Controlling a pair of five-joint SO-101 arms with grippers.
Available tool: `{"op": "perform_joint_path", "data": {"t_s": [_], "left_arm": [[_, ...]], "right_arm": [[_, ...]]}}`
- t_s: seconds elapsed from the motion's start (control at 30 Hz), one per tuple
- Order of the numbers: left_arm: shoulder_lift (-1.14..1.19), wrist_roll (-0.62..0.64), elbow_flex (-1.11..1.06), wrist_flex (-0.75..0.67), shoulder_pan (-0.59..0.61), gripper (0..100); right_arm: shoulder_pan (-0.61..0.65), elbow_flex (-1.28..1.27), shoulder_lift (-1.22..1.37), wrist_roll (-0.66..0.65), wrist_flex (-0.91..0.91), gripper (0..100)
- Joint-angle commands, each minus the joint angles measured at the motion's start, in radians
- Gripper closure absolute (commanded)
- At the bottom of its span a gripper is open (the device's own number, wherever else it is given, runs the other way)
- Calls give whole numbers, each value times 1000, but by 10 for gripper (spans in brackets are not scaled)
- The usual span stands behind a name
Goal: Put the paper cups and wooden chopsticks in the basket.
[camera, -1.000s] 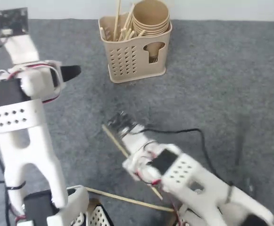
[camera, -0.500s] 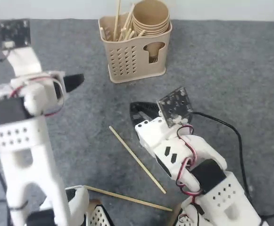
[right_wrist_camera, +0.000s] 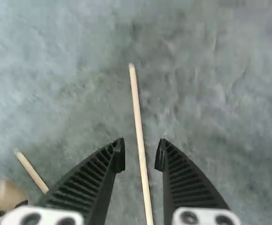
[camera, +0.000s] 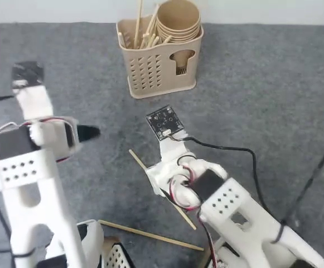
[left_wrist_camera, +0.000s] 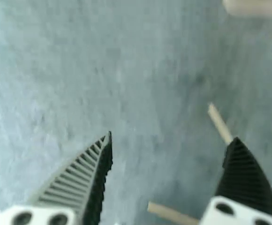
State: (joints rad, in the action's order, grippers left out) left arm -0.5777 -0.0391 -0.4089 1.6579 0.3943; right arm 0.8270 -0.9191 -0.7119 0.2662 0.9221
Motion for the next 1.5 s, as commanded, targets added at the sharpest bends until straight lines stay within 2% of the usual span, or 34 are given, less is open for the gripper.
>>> {"op": "perform_joint_path", "data": {"t_s": [0.0,0.1,0.2,0.3,0.37,0.67,0.77,0.83,0.97,1.1,1.33,1.47], "left_arm": [[14,-89,-36,83,-31,641],[12,-204,-102,97,-66,641],[11,-385,-150,97,-103,641],[11,-621,-217,95,-164,641],[11,-709,-255,95,-226,641],[11,-764,-355,61,-606,641],[11,-842,-407,32,-740,641],[11,-850,-444,8,-850,641],[11,-852,-519,-75,-1057,641],[11,-847,-613,-198,-1183,641],[11,-660,-794,-582,-1198,641],[11,-658,-814,-594,-1198,659]], "right_arm": [[4,49,7,18,31,887],[-13,49,7,17,64,887],[-71,49,7,14,91,887],[-199,55,5,18,96,887],[-300,64,5,18,94,887],[-809,189,7,12,163,883],[-915,193,7,11,148,883],[-963,193,10,11,139,883],[-1000,193,7,11,120,883],[-1003,193,7,-25,120,883],[-1003,195,7,-29,120,883],[-1003,196,5,-29,120,883]]}}
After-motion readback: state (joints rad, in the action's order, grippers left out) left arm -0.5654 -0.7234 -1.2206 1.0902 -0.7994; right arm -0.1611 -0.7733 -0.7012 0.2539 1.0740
